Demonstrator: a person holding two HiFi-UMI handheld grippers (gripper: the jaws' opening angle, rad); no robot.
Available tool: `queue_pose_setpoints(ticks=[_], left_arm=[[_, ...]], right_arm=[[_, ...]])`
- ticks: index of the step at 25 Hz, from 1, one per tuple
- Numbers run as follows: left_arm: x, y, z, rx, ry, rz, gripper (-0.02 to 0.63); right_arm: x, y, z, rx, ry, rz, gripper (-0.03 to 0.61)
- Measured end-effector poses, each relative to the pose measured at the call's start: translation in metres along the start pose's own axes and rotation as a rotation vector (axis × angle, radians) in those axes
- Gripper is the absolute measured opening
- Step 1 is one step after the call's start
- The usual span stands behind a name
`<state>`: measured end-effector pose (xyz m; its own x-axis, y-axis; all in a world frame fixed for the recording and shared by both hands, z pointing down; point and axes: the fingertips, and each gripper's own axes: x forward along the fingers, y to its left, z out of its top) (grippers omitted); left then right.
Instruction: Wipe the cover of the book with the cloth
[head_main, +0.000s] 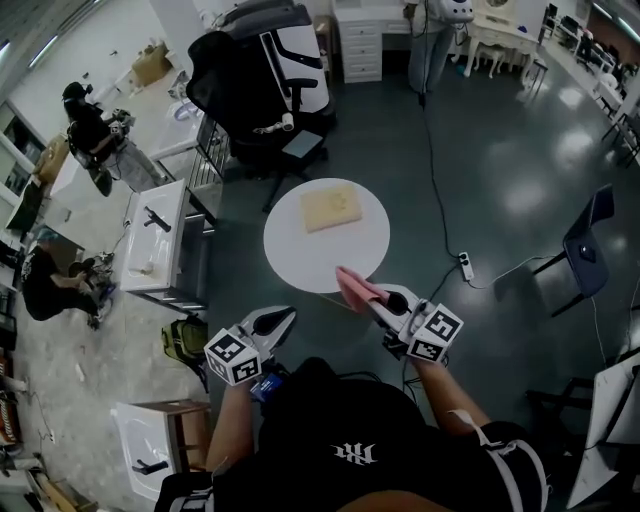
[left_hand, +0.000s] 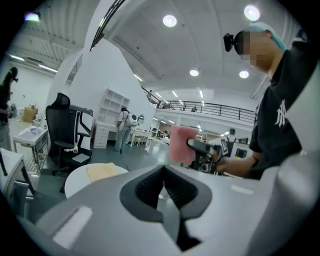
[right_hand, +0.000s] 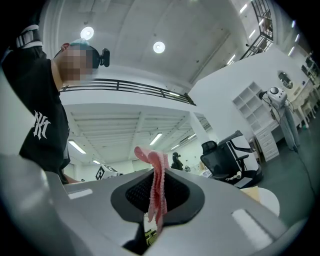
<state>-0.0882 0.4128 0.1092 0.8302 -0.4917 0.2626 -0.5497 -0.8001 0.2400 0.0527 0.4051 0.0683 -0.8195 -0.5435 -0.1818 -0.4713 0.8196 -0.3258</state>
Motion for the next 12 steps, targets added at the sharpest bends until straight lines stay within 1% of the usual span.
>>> queue_pose_setpoints(ticks=[5, 10, 12], left_arm=[[0.026, 0.043, -0.006, -0.048, 0.019, -0.013, 0.003], [0.059, 0.122, 0.004, -0.072, 0.045, -0.016, 0.003], [0.067, 0.15, 0.015, -0.087, 0.029, -0.027, 0.003]], right_arm=[[0.021, -0.036, -0.005, 0.014, 0.03, -0.027, 0.015], [0.064, -0.09, -0.004, 0.036, 0.065, -0.095, 0.015], [0.083, -0.109, -0.005, 0.043, 0.088, -0.121, 0.015]])
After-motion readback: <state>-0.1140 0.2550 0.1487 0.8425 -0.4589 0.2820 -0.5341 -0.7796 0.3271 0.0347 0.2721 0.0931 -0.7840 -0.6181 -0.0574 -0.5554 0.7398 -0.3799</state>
